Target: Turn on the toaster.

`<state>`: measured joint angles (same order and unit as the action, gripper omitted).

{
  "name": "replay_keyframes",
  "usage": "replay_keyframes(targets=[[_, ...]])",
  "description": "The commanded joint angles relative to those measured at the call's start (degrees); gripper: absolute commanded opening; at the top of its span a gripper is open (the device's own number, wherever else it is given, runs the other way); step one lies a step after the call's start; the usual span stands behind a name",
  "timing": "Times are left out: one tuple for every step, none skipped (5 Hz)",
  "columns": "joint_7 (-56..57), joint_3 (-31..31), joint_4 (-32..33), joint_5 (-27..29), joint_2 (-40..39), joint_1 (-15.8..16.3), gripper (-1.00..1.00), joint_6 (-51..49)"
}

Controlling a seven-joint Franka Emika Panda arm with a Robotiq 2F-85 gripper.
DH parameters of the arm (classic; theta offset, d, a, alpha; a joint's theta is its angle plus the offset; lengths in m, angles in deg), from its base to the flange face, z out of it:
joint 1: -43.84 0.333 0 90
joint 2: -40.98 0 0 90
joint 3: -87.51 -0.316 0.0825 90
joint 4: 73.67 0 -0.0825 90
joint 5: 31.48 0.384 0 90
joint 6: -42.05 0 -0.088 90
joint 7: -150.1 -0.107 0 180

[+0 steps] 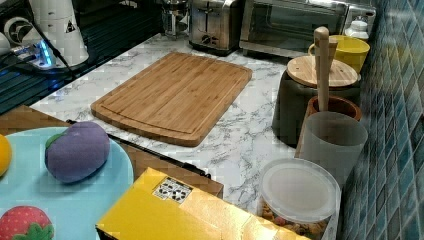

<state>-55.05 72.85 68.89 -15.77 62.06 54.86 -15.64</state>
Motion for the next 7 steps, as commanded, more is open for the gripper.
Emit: replay_keyframes(targets=[[6.5,0.6,-1.2,8.4,-1.9,4.1,-1.0,5.2],[3.6,-0.2,-2.8,6.7,-3.2,3.8,-1.0,4.8],[-0.8,-1.0,-3.8,3.2,-4.6,2.3,-1.0,4.1],[-2.9,-0.9,-4.7,2.0,-5.0,0.9,-1.0,3.3],[-3.2,-0.2,-3.1,2.4,-4.4,1.0,-1.0,6.1],[-2.2,0.2,-2.7,3.8,-4.0,1.4,-1.0,7.5],[-1.8,-0.4,-3.7,3.0,-6.5,1.7,-1.0,6.2]])
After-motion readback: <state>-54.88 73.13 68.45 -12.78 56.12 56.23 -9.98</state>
